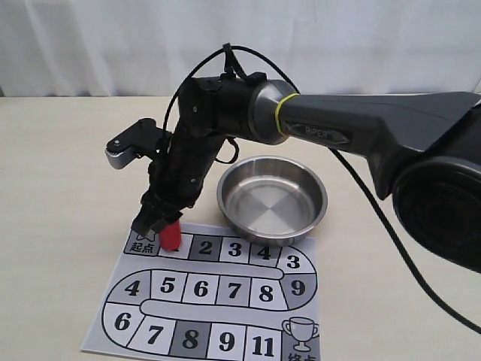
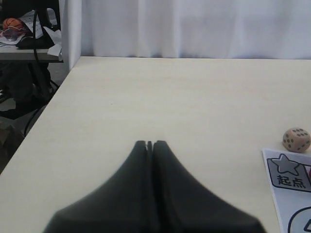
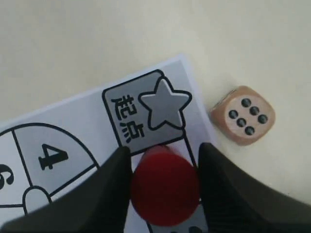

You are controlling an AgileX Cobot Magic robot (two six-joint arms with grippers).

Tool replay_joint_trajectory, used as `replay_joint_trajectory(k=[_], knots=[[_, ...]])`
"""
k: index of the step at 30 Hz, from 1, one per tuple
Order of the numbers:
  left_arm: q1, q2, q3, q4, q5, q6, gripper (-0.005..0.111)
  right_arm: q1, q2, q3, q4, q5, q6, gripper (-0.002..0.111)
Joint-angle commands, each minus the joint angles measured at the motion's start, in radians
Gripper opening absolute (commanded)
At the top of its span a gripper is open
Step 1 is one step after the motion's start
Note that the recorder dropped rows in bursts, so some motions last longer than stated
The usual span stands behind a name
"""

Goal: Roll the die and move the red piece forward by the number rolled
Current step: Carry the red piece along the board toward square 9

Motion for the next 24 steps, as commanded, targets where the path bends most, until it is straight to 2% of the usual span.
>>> replay_joint_trajectory(k=[1,11,18,24], knots=[[0.0,-0.001,0.002,0.001,-0.013,-0.006,0.0,0.001,0.0,0.012,0.007,0.003,-0.006,0.004],[0.0,-0.001,0.002,0.001,-0.013,-0.006,0.0,-0.007,-0.063,0.038,-0.024,-0.019,-0.017,0.004],[0.0,-0.001,0.002,-0.001,-0.013,-0.006,0.0,-0.03,-0.083,0.04,-0.059,0.089,-0.017,0.004],[0.0,-0.001,0.002,-0.001,-0.013,-0.006,0.0,-0.03,-0.079,0.061,-0.069,0.083,-0.017,0.004]])
